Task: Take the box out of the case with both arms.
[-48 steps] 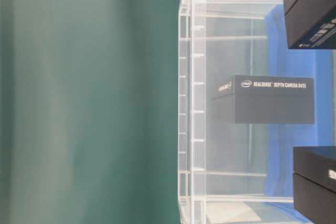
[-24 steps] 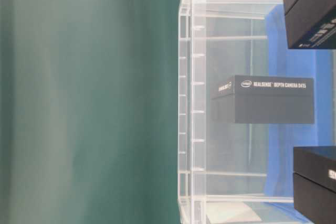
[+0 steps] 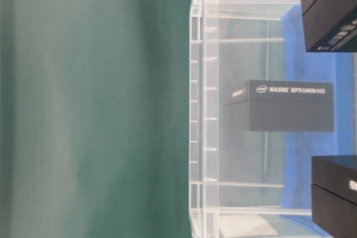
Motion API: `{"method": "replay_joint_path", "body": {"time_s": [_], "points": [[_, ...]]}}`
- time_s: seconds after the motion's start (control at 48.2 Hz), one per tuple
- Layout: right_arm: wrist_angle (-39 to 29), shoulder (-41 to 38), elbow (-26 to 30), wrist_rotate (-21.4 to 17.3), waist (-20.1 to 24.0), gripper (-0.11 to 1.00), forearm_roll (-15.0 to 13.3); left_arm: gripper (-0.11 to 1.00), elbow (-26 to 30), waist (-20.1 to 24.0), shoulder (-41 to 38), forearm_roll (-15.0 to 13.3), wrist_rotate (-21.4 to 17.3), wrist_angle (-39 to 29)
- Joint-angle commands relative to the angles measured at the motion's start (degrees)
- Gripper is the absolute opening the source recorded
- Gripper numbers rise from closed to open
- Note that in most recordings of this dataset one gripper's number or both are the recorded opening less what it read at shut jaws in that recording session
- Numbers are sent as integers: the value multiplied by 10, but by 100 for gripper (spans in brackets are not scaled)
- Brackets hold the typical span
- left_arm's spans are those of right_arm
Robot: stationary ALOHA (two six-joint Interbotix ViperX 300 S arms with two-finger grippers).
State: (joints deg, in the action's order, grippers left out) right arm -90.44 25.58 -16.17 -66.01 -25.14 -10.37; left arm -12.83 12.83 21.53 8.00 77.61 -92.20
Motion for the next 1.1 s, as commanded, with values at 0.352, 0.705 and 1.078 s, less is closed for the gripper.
{"method": "replay_joint_path", "body": {"time_s": [0.352, 0.705, 1.078], "points": [[2, 2, 6, 1, 0, 87, 18, 86, 8, -2, 8, 0, -1, 1], [2, 5, 4, 1, 0, 87, 18, 86, 5, -2, 10, 0, 0, -1], [3, 6, 4, 1, 0, 87, 18, 86, 4, -2, 10, 1, -1, 0]]}}
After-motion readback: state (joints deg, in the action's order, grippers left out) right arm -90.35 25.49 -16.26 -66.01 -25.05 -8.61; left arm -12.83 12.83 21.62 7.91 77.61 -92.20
